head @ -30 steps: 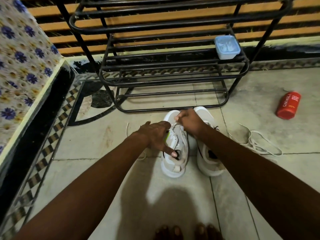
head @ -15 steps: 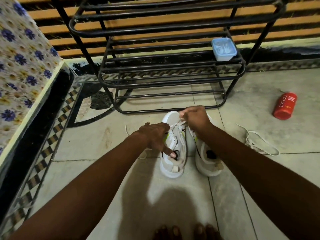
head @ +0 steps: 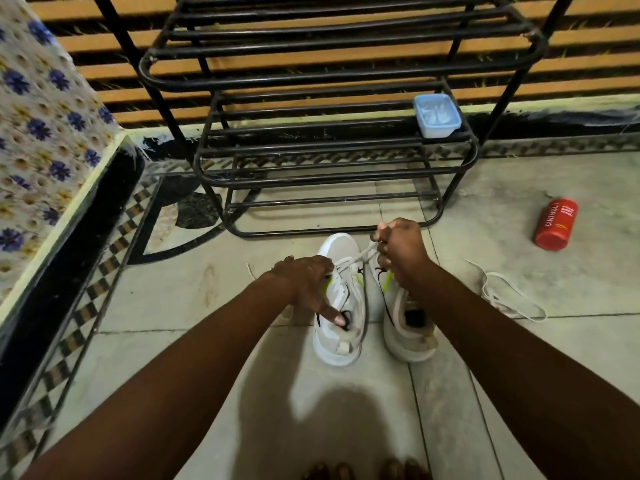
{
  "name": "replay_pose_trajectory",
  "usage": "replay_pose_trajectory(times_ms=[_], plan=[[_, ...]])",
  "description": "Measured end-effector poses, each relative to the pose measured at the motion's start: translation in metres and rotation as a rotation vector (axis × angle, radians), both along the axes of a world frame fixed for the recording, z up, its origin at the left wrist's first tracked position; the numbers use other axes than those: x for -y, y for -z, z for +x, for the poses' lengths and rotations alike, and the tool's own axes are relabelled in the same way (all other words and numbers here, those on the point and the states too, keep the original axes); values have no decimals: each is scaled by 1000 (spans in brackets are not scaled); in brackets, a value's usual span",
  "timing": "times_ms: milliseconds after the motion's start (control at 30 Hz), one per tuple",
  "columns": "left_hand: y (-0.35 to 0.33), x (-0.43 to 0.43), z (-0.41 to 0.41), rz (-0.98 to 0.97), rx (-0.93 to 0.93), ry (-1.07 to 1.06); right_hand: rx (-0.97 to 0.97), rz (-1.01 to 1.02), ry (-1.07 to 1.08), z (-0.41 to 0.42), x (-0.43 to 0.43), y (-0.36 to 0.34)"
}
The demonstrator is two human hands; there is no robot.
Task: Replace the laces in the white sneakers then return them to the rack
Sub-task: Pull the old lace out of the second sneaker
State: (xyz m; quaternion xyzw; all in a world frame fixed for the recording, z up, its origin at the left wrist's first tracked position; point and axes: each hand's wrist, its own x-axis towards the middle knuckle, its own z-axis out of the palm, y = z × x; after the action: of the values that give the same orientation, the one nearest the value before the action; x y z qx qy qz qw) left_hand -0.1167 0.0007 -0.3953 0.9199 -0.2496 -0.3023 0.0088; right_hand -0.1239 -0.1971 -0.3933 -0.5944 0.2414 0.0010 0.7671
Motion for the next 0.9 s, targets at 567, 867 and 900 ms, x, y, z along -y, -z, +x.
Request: replay_pose_trajectory(times_ms=[567,867,900], plan=[[-4,7,1,43,8,37,696,-1882,-505,-15,7,4],[-6,6,-2,22,5,23,455,-813,-396,-2,7,-26],[-7,6,-2,21,4,17,518,-1073,-588,-2,13,-21]])
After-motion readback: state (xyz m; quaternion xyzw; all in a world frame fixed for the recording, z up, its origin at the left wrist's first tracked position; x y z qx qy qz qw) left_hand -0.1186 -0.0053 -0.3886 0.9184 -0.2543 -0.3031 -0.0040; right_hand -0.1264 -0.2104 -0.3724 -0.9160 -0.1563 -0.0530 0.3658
